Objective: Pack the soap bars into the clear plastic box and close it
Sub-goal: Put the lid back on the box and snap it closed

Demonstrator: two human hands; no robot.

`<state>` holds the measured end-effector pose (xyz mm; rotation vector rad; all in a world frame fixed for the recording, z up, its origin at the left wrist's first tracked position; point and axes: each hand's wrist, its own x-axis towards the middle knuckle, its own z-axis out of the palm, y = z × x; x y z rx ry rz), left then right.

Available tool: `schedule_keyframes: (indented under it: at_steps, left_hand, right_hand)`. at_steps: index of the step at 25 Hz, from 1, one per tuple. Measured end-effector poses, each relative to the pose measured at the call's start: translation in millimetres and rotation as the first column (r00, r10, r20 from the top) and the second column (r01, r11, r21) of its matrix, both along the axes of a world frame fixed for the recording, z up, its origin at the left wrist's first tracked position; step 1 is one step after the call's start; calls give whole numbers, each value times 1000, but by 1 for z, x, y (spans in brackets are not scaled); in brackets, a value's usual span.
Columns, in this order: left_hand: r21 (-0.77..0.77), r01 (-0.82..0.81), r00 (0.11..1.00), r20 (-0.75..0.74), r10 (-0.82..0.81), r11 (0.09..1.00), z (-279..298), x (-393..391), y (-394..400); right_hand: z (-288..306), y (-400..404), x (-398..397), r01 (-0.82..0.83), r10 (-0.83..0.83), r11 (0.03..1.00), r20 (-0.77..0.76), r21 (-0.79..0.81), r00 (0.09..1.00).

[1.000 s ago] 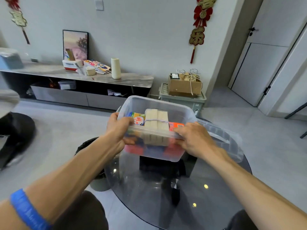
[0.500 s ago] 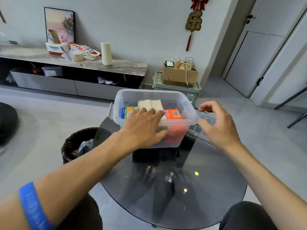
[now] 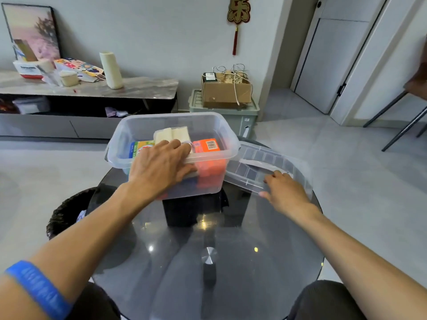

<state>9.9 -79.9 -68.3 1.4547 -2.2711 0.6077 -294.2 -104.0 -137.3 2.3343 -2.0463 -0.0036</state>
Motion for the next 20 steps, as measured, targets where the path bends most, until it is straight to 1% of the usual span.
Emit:
schedule_keyframes:
  at_steps: [3, 4, 5, 6, 7, 8, 9, 10, 11, 12, 15, 17, 18, 19, 20]
  left_hand:
    - [44, -38, 998, -46, 40, 998, -1, -3, -17]
    - [57, -43, 997, -60, 47, 997, -1, -3, -20]
    - [62, -42, 997, -69, 47, 997, 1, -4, -21]
    - [57, -35, 997, -71, 39, 998, 1, -3, -21]
    - [51, -22, 997, -68, 26, 998, 1, -3, -20]
    - [45, -3, 998, -66, 6, 999, 0, -3, -19]
    - [42, 15, 998, -62, -12, 999, 1, -4, -18]
    - [48, 25, 998, -60, -22, 999, 3, -5, -17]
    - [53, 31, 998, -62, -28, 998, 4, -9, -16]
    - [44, 35, 997, -64, -32, 998, 5, -13, -13]
    - [4, 47, 998, -44, -47, 999, 1, -39, 0]
    - [60, 54, 998, -28, -52, 997, 3, -59, 8]
    - [121, 73, 996, -59, -66, 990, 7, -65, 11]
    - [188, 117, 987, -127, -94, 975, 13, -69, 14]
    - [243, 192, 960, -250, -130, 951, 20, -67, 19]
  right_hand:
    - [-5, 3, 14, -106, 80, 989, -228, -103, 970]
    - [-9, 9, 18, -112, 73, 987, -296, -118, 952]
    - [-10, 14, 18, -104, 54, 985, -331, -137, 942]
    - [-9, 19, 16, -85, 27, 981, -316, -172, 949]
    - [-3, 20, 11, -44, -15, 972, -248, -230, 969]
    - [5, 22, 3, 28, -66, 953, -117, -301, 991]
    - [14, 22, -7, 110, -97, 919, 54, -378, 994]
    - [23, 24, -17, 188, -94, 884, 231, -428, 968]
    - [33, 27, -24, 229, -67, 865, 349, -447, 935]
    - [43, 29, -27, 235, -28, 851, 406, -469, 913]
    - [72, 37, -9, 170, 93, 854, 465, -492, 880]
    - [88, 42, 9, 73, 181, 848, 418, -524, 890]
    - [95, 45, 18, 4, 240, 836, 372, -549, 897]
    - [103, 45, 23, -74, 308, 814, 321, -576, 896]
    - [110, 44, 28, -155, 372, 787, 260, -597, 891]
